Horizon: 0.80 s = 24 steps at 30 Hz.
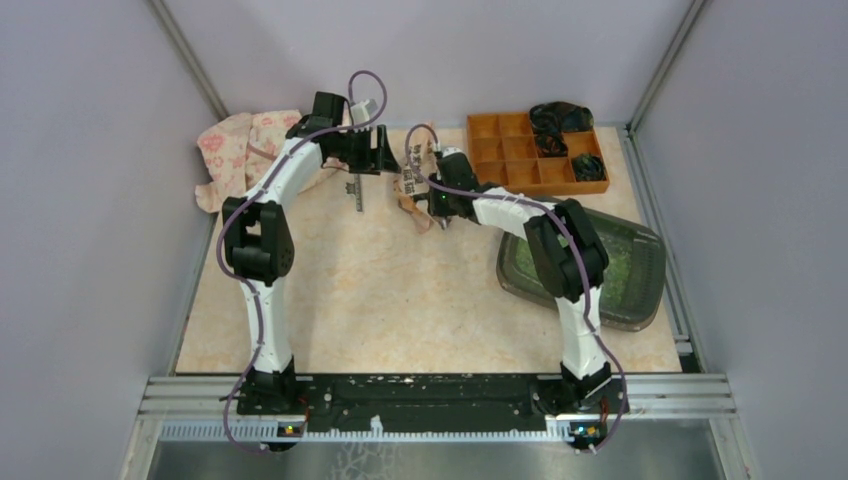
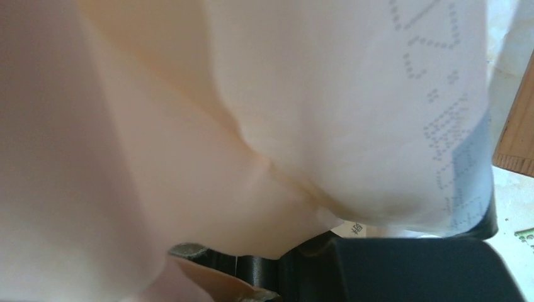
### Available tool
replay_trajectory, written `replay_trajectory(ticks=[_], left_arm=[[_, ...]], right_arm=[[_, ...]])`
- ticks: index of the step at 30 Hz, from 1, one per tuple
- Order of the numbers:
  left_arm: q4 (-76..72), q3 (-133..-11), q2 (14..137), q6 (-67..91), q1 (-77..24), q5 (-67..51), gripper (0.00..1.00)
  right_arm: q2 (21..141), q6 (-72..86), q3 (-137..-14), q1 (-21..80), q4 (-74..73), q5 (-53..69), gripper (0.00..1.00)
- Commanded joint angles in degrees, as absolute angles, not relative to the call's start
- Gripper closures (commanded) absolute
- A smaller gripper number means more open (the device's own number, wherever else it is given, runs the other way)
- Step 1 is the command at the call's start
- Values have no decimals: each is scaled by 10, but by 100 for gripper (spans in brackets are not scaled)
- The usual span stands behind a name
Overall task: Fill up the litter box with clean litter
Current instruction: 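Scoop the cat litter from the cat litter bag.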
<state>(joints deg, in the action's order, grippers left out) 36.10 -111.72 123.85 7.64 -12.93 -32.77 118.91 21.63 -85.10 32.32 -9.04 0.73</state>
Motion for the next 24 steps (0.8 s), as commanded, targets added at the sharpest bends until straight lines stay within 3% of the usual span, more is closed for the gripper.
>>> replay_trajectory(ticks=[1,16,24], left_arm=[[366,-1134,1224,64,-130,-327,21],[378,-1173,1212,116,-130,-343,18],[390,-1204,1209,133,-130,-329,18]], right_arm=[[1146,194,-780,344,34,-36,100],[1006,165,-615,368,205,-126,100],[961,185,-628,373,121,-102,100]])
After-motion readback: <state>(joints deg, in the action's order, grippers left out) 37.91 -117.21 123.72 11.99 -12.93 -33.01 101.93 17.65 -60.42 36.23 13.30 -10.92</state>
